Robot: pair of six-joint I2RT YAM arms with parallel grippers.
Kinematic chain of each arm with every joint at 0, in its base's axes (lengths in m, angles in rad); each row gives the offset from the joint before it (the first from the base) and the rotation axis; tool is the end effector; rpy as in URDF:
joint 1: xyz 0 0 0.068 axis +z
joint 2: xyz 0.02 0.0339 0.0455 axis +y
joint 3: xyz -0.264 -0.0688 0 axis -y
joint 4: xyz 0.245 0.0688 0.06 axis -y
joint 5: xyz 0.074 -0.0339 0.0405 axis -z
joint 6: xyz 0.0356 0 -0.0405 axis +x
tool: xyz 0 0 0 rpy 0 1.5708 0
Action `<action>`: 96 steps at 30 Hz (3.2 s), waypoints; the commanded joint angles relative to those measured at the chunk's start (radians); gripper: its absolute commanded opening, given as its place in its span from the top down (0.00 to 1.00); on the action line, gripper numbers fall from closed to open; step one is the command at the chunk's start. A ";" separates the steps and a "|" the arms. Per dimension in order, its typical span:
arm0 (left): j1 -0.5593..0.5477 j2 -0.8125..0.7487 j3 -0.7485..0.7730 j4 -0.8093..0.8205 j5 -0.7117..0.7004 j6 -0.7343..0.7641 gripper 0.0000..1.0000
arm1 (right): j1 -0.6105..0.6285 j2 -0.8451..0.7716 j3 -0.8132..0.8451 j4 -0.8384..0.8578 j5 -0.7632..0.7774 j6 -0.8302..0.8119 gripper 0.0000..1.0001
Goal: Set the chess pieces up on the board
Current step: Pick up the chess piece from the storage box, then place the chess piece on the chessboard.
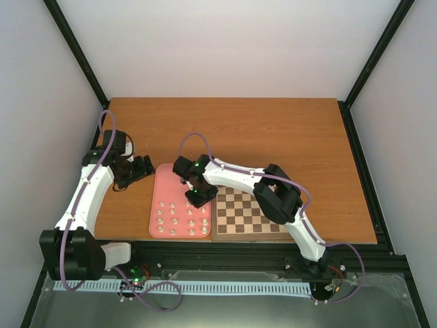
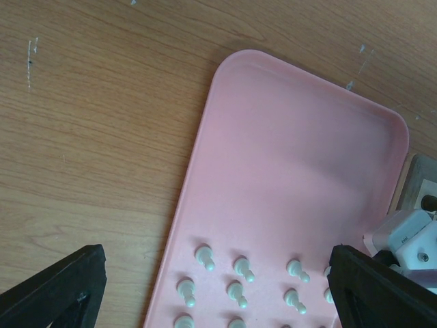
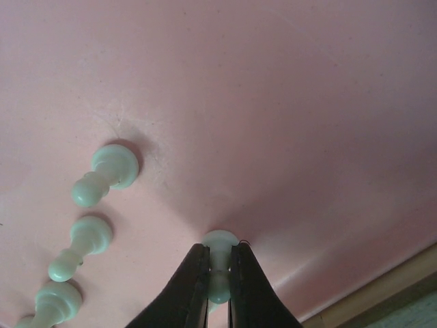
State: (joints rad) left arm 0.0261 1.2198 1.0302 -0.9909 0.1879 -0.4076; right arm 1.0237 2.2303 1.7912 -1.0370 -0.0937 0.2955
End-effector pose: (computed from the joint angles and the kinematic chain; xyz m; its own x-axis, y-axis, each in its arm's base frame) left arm 0.2227 -0.0008 0.2734 -0.8667 -0.4122 -0.2808 -0.3248 0.8937 -0.3094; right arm 0.2257 0.3770 0.1633 -0.7444 -0.6647 -0.0633 -0.6670 0.7358 0.1166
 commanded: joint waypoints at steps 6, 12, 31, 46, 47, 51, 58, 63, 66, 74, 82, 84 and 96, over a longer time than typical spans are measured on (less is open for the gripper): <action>0.005 -0.030 -0.007 0.013 0.014 -0.006 0.00 | 0.008 -0.127 0.005 0.000 0.086 0.037 0.97; 0.003 -0.027 -0.011 0.021 0.028 -0.007 0.00 | 0.008 -0.297 -0.103 0.014 0.144 0.093 0.97; 0.003 -0.001 -0.010 0.032 0.043 -0.012 0.00 | 0.045 -0.421 -0.457 0.082 0.024 0.090 0.97; 0.003 -0.012 -0.032 0.036 0.047 -0.012 0.00 | 0.079 -0.389 -0.478 0.079 0.009 0.108 0.97; 0.003 -0.013 -0.033 0.037 0.045 -0.011 0.00 | 0.079 -0.387 -0.481 0.080 0.009 0.109 0.97; 0.004 -0.014 -0.033 0.036 0.044 -0.011 0.00 | 0.079 -0.385 -0.485 0.080 0.006 0.112 0.97; 0.003 -0.011 -0.031 0.036 0.044 -0.012 0.00 | 0.079 -0.374 -0.492 0.061 0.008 0.121 0.97; 0.003 -0.018 -0.036 0.036 0.043 -0.011 0.00 | 0.079 -0.370 -0.497 0.061 0.012 0.127 0.93; 0.004 -0.019 -0.034 0.036 0.045 -0.011 0.00 | 0.079 -0.377 -0.500 0.068 0.019 0.128 0.84; 0.003 -0.014 -0.030 0.040 0.048 -0.013 0.00 | 0.079 -0.380 -0.489 0.060 0.056 0.134 0.78; 0.003 -0.017 -0.032 0.041 0.051 -0.014 0.00 | 0.079 -0.374 -0.469 0.052 0.089 0.131 0.77; 0.003 -0.017 -0.032 0.043 0.050 -0.013 0.00 | 0.079 -0.375 -0.469 0.059 0.081 0.124 0.77; 0.003 -0.013 -0.034 0.043 0.049 -0.013 0.00 | 0.079 -0.378 -0.474 0.089 0.021 0.085 0.76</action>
State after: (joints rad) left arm 0.0261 1.2163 0.9939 -0.9642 0.2298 -0.4080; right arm 1.0893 1.8469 1.3041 -0.9634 -0.0628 0.3927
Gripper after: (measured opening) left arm 0.998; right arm 0.238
